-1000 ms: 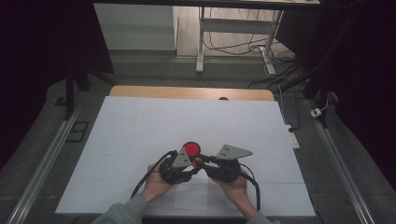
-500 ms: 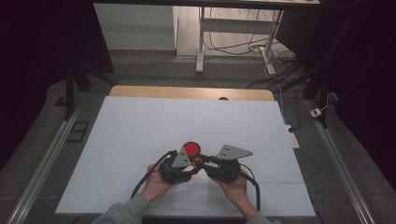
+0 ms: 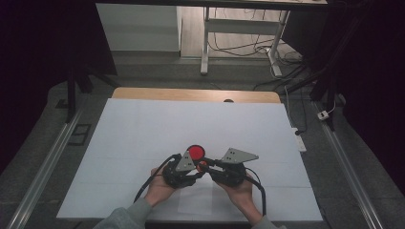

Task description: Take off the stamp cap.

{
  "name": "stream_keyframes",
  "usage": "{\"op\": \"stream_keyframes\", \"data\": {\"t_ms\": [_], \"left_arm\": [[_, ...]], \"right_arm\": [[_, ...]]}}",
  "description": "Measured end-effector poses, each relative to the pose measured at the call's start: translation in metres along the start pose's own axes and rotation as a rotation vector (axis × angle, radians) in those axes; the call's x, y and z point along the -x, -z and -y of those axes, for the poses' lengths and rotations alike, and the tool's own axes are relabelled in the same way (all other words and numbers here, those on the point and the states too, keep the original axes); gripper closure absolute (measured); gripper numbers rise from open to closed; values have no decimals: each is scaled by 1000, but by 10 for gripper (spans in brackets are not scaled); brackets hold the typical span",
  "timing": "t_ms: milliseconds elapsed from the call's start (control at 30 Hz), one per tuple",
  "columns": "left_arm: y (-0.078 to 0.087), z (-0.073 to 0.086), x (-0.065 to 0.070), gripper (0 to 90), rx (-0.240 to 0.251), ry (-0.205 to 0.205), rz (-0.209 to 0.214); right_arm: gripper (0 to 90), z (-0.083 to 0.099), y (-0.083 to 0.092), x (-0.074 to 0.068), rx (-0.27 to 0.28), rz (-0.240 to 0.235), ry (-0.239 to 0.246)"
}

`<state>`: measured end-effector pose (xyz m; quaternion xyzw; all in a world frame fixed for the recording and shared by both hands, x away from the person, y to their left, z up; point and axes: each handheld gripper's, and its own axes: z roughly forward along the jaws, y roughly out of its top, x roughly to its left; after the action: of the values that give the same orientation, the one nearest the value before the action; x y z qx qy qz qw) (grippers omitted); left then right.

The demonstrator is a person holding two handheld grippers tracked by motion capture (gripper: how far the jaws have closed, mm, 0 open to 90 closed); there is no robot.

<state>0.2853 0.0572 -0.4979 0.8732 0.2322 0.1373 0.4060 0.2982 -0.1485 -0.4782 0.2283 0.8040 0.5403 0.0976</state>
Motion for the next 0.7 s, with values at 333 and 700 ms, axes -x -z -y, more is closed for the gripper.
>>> {"op": "stream_keyframes", "data": {"t_ms": [333, 700], "left_arm": [[-9, 7, 3, 661, -62, -22, -4], [-2, 4, 1, 660, -33, -7, -16]], "right_arm": [[725, -7, 15, 8, 70, 34, -30], [725, -10, 24, 13, 94, 43, -36]]}}
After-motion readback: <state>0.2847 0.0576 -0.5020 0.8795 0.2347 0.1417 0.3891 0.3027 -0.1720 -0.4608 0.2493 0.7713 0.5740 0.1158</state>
